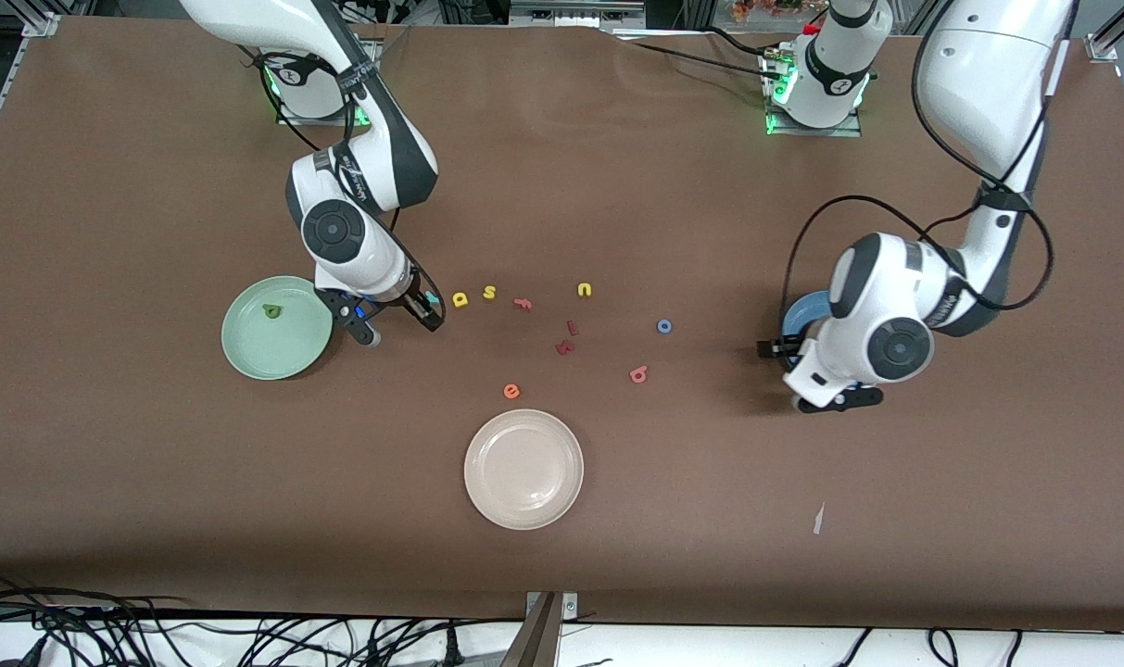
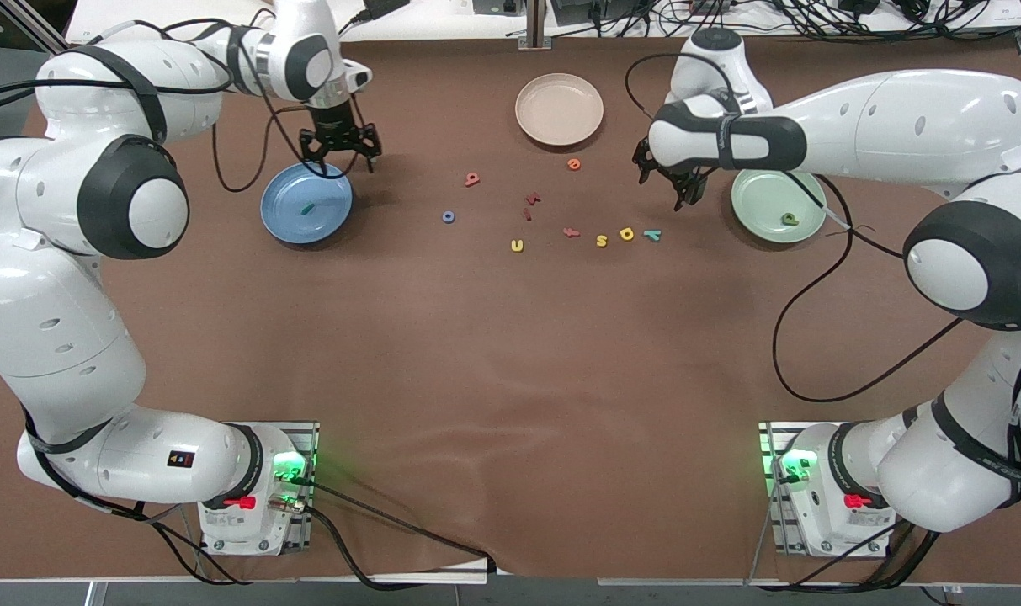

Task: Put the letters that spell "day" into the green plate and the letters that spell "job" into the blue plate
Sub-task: 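Grasp yellow d with the right gripper while the left gripper grasps blue o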

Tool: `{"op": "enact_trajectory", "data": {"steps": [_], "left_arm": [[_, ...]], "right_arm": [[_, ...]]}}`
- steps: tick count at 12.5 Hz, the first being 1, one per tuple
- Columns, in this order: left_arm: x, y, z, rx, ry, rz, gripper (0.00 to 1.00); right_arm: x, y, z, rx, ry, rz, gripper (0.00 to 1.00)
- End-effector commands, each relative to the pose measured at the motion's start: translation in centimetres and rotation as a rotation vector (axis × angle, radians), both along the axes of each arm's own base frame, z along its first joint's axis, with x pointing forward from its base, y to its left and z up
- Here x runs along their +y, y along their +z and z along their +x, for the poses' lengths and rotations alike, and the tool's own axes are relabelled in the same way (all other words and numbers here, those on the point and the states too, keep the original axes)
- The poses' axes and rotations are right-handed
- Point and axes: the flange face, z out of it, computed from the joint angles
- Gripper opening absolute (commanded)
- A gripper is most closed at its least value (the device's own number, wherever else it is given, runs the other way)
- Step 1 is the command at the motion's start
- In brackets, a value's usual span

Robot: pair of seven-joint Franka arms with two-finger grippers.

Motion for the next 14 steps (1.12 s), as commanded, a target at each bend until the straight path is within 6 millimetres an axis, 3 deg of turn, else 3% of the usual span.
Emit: {"op": "enact_trajectory", "data": {"steps": [1, 4, 7, 11, 13, 14], "left_arm": [[-4.9, 1.2, -2.5, -0.076, 0.04, -0.027, 1.0], [-8.8, -0.6, -7.5, -0.233, -0.023, -0.092, 1.0], [-12.6, -3.2, -10.8, -0.324, -0.045, -0.119, 1.0], [-14.5, -6.6, -11.6, -0.343, -0.071, -0.036, 0.95], [-15.9, -7.4, -11.8, -0.353, -0.082, -0.021, 0.86], [-16.2, -7.3, -11.5, -0.355, -0.082, -0.022, 0.82]], "right_arm": [[1.7, -1.9, -4.4, -0.064, -0.083, 0.05, 0.94], [2.6, -3.8, -5.3, -0.078, -0.079, 0.06, 0.91], [3.5, -5.9, -5.9, -0.077, -0.063, 0.057, 0.85], [4.2, -7.0, -6.0, -0.098, -0.058, 0.066, 0.81], [4.2, -7.5, -6.0, -0.102, -0.061, 0.068, 0.75], [4.1, -7.7, -5.9, -0.1, -0.062, 0.065, 0.67]]}}
